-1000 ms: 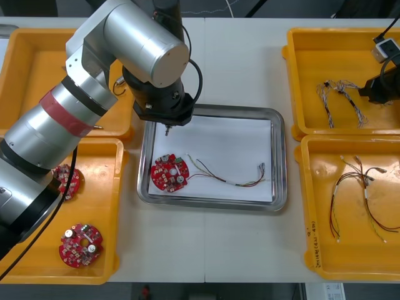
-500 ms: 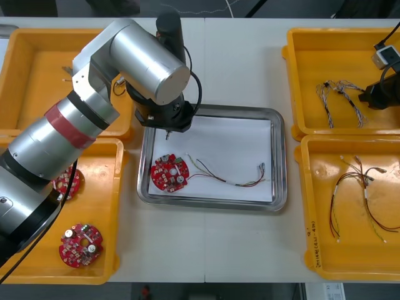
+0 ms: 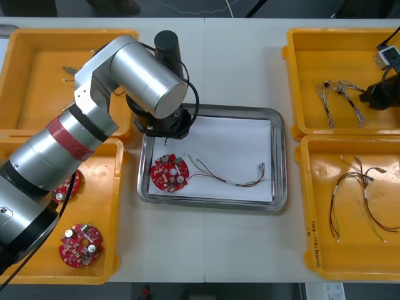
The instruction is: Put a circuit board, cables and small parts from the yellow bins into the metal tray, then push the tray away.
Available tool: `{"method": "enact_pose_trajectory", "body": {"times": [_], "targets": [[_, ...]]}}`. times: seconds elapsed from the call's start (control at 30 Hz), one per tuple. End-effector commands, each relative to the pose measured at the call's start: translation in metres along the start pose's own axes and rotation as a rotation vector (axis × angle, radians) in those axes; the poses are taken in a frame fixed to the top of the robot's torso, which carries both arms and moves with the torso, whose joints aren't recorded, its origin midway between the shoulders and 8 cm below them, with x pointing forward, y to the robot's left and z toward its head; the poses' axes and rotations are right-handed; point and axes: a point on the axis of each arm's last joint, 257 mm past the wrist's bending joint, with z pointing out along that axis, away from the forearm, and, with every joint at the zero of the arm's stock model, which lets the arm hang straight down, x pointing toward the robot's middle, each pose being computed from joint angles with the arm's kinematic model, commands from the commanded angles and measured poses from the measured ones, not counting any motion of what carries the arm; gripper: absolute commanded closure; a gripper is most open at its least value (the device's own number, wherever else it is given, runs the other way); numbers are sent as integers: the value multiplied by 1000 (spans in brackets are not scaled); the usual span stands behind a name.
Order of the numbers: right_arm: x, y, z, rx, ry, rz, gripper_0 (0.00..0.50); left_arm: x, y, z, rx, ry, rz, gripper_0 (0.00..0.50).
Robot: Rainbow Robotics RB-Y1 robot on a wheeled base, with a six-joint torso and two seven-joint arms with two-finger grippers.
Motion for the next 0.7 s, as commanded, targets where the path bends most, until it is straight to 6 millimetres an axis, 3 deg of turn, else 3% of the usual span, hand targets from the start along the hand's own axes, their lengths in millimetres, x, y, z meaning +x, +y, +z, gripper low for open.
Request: {"method": "enact_pose_trajectory", "body": {"times": [0.03, 0.07, 0.1, 0.13, 0.2, 0.27, 0.63, 0.67, 0.7], "targets": [[17, -10, -2, 12, -11, 56, 0, -1, 1, 2, -10, -15, -74, 499], [17, -10, -2, 12, -11, 62, 0, -1, 2, 2, -11, -16, -74, 494], [17, -10, -2, 10, -14, 71, 0, -2, 0, 2, -6, -20, -76, 459], [17, -10, -2, 9, -17, 78, 0, -3, 0, 2, -5, -21, -76, 392], [17, -8, -2, 1, -26, 105, 0, -4, 3, 1, -9, -25, -84, 115], [19, -7, -1, -3, -28, 126, 0, -6, 4, 1, -8, -28, -90, 0], [26, -7, -1, -4, -24, 174, 4, -17, 8, -7, 13, -46, -127, 0], [25, -8, -1, -3, -25, 173, 71, -19, 8, -9, 18, -51, -134, 0], [26, -7, -1, -4, -24, 174, 103, -22, 9, -12, 22, -57, -139, 0]]}}
